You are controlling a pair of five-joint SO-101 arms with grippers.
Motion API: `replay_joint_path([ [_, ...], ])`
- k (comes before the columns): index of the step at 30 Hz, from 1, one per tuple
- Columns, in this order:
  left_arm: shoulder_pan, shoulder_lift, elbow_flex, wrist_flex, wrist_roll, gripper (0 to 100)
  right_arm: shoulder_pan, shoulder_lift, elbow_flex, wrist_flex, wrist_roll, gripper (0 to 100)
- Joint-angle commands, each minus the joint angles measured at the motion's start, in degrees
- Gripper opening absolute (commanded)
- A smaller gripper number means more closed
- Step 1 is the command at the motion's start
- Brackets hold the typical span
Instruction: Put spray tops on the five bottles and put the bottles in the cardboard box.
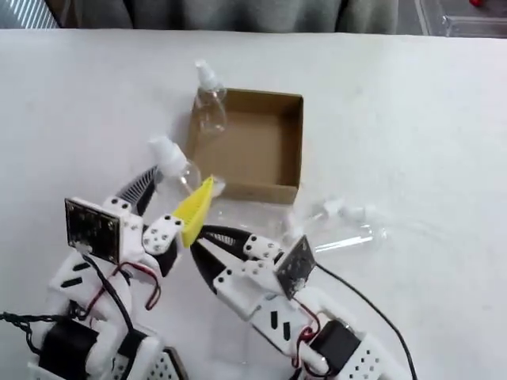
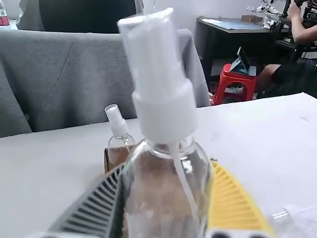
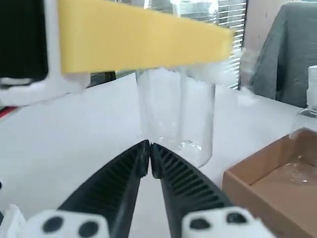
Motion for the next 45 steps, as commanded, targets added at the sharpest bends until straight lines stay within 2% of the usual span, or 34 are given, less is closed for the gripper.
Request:
replay_joint_path([
  [1, 0.0, -0.9, 2.2, -6.2, 0.7, 4, 6.7, 0.1, 0.2, 3.5, 0.9, 1.5],
  [6, -6.3, -0.8, 8.5, -18.5, 0.8, 4, 14.5, 0.1, 0.2, 3.5, 9.0, 1.5],
  [13, -7.3, 0.4, 12.9, -28.7, 1.0, 4, 19.9, 0.4, 0.2, 0.2, 4.6, 1.5],
  [18, -7.8, 11.6, 8.8, -31.9, 7.6, 4, 25.4, 0.7, 0.3, -2.7, 1.7, 1.5],
  [24, -7.7, 24.0, 2.7, -32.6, 7.9, 4, 34.4, 0.7, 0.6, -5.2, -0.9, 1.5],
  [27, -7.3, 28.3, 2.7, -38.2, 7.9, 4, 38.8, 0.7, 0.6, -8.8, -0.9, 1.5],
  [32, -7.3, 34.2, 3.6, -46.1, 7.9, 4, 40.8, 0.7, 0.6, -9.0, -0.4, 1.5],
  [36, -7.3, 38.7, 3.5, -51.0, 7.9, 4, 48.5, 0.7, 0.6, -1.1, 0.4, 1.5],
  [43, -7.3, 48.4, 2.8, -60.6, 7.9, 4, 57.0, 0.7, 0.6, 18.0, 15.6, 1.5],
  [45, -7.3, 51.6, 2.5, -63.6, 7.9, 4, 58.4, 0.7, 0.6, 21.2, 17.7, 1.5],
])
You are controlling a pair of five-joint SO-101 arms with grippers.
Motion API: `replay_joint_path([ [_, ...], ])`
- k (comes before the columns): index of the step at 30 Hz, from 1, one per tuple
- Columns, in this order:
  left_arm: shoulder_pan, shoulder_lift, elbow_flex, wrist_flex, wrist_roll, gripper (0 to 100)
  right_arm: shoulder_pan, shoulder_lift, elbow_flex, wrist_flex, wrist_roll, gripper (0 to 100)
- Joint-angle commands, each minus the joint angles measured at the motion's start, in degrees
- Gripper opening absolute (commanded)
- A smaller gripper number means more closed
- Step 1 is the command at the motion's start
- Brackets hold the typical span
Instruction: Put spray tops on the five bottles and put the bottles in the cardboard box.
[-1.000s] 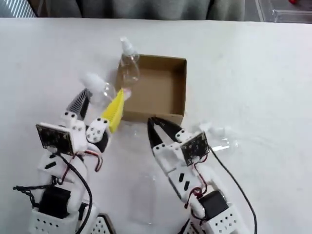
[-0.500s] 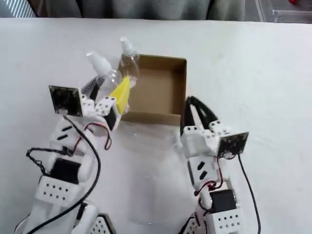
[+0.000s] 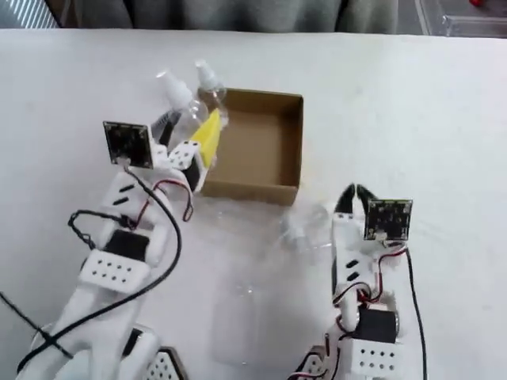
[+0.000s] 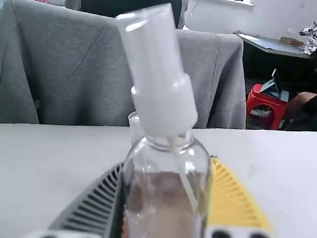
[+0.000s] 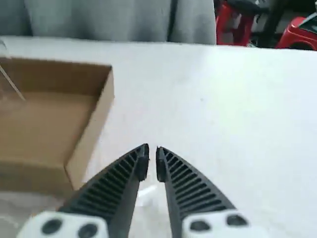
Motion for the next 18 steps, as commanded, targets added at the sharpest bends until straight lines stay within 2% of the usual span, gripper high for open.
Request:
replay_joint_path([
  [1, 0.2, 4.4, -4.2, -6.9, 0.5, 4, 2.9, 0.0, 0.5, 5.9, 4.0, 1.5],
  [4, 0.2, 8.7, -4.2, -12.1, 0.5, 4, 2.9, 0.0, 0.5, 10.7, 3.4, 1.5],
  [10, 0.2, 15.7, -4.4, -20.1, 0.5, 4, 2.9, 0.0, 0.5, 11.5, 5.2, 1.5],
  [18, -0.3, 26.1, -11.3, -21.1, 0.5, 4, 2.9, 0.0, 0.5, 11.5, 5.4, 1.5],
])
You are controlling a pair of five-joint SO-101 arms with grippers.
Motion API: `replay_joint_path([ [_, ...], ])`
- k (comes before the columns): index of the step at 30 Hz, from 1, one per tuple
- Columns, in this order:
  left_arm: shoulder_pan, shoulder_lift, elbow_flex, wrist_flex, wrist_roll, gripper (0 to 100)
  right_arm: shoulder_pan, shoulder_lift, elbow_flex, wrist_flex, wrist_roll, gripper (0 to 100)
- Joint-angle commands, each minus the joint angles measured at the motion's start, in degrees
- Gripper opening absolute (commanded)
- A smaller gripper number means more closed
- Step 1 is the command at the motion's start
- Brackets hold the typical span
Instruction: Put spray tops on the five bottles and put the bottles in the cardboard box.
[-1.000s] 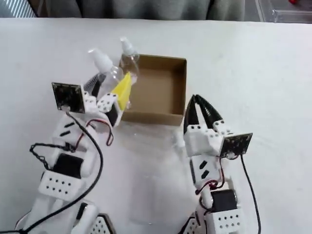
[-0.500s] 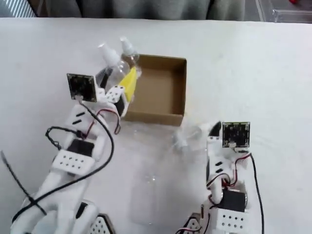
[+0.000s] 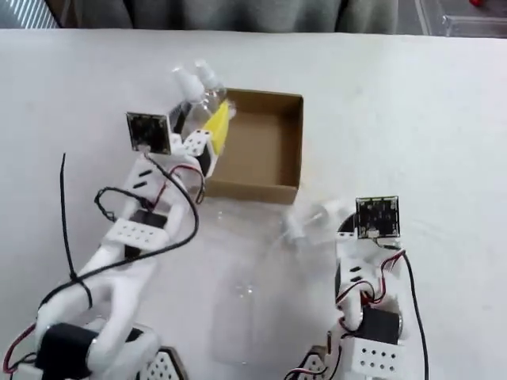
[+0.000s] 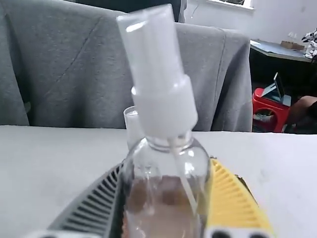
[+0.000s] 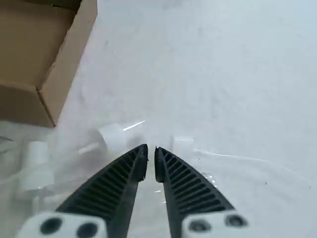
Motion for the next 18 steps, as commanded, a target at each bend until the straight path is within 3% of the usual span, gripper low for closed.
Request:
replay_joint_path([
  [1, -0.3, 2.6, -6.1, -1.6, 0.5, 4, 0.7, 0.0, 0.5, 0.1, 0.6, 1.5],
  [8, -0.3, 8.9, -9.6, -2.5, 0.5, 4, 0.7, 0.0, 0.5, -0.2, 0.6, 1.5],
  [18, -0.3, 22.6, -10.0, -17.4, 0.5, 4, 0.7, 0.0, 0.5, -0.2, 0.6, 1.5],
])
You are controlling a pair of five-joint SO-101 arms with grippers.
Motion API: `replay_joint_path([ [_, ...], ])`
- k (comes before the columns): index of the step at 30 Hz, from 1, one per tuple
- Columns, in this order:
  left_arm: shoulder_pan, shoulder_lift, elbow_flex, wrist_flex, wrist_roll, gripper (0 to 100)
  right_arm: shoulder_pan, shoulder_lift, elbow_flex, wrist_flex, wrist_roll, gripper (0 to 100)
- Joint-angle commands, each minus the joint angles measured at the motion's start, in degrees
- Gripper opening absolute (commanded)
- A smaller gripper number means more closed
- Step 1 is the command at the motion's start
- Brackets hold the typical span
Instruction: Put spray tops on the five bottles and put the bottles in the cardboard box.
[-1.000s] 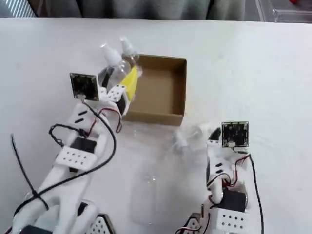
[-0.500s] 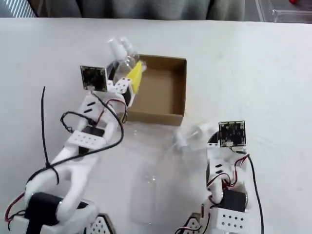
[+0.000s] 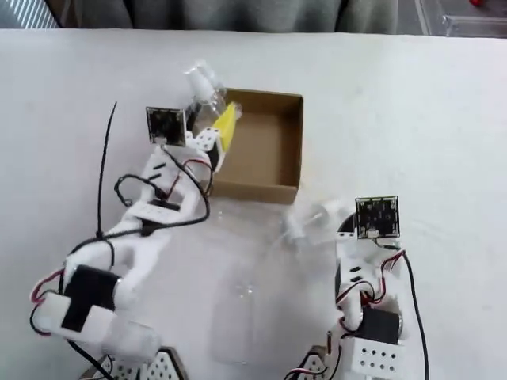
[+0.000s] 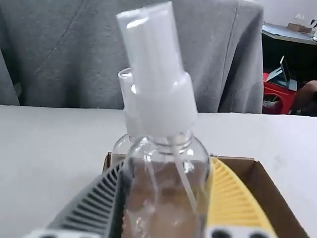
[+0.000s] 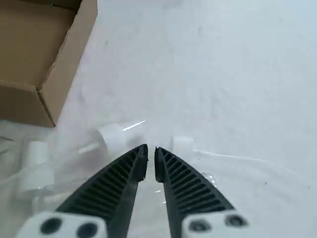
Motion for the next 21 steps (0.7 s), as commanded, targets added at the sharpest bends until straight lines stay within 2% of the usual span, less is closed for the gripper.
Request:
replay_joint_path([
  [1, -0.2, 2.1, -3.7, -4.8, 0.5, 4, 0.7, 0.0, 0.5, -0.2, 0.6, 1.5],
  [13, -1.9, 9.5, -8.0, -7.2, 0.4, 4, 0.7, 0.0, 0.5, -0.2, 0.6, 1.5],
  [21, -1.9, 11.2, -8.6, -8.7, -3.9, 4, 0.7, 0.0, 0.5, -0.2, 0.6, 1.5],
])
